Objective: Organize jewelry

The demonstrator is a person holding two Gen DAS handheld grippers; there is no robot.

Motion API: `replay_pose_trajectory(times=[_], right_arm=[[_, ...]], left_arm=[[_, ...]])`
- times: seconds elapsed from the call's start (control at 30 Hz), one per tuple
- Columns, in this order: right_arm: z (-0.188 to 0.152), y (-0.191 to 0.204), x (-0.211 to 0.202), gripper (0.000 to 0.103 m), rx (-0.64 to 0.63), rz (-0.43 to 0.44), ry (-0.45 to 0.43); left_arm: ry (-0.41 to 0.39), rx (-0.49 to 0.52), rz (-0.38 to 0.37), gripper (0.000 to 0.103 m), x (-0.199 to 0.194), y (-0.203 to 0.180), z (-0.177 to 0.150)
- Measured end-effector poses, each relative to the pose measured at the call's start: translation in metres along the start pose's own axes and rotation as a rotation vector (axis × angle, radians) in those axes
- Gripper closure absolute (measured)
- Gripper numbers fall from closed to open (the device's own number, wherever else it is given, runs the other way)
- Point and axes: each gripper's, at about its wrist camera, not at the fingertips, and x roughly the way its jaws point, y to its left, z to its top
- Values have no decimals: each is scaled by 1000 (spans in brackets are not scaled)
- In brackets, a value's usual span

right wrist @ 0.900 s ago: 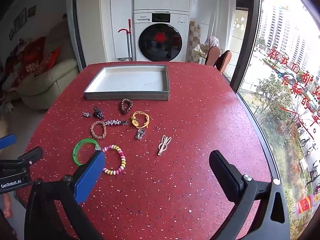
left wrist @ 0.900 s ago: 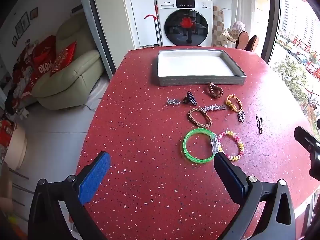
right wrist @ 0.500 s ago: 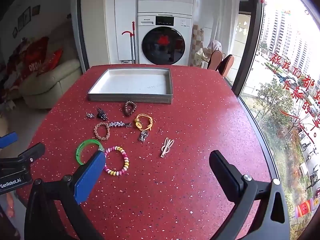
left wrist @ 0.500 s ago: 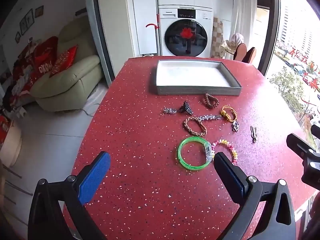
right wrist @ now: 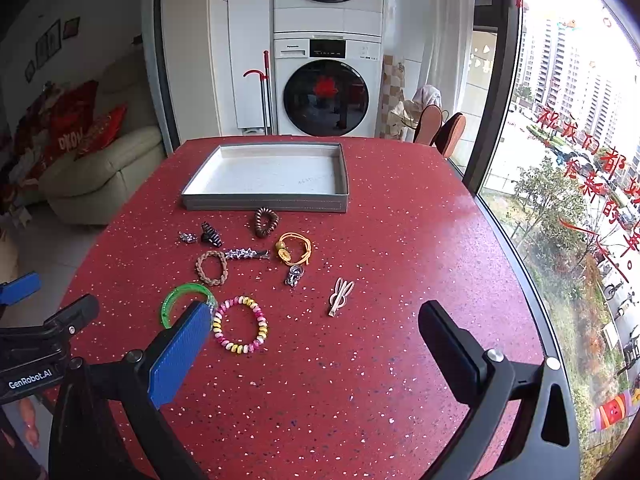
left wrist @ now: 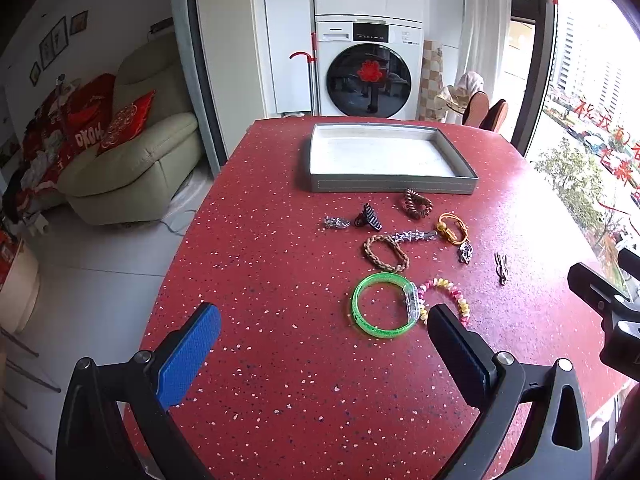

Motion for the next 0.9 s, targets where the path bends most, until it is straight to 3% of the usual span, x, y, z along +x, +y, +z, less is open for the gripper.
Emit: replay_pose_trajectory(times=[0.9], right_arm=[[0, 5, -7, 0, -8, 3, -16]], left_arm=[[-10, 0, 4, 0, -8, 2, -3]])
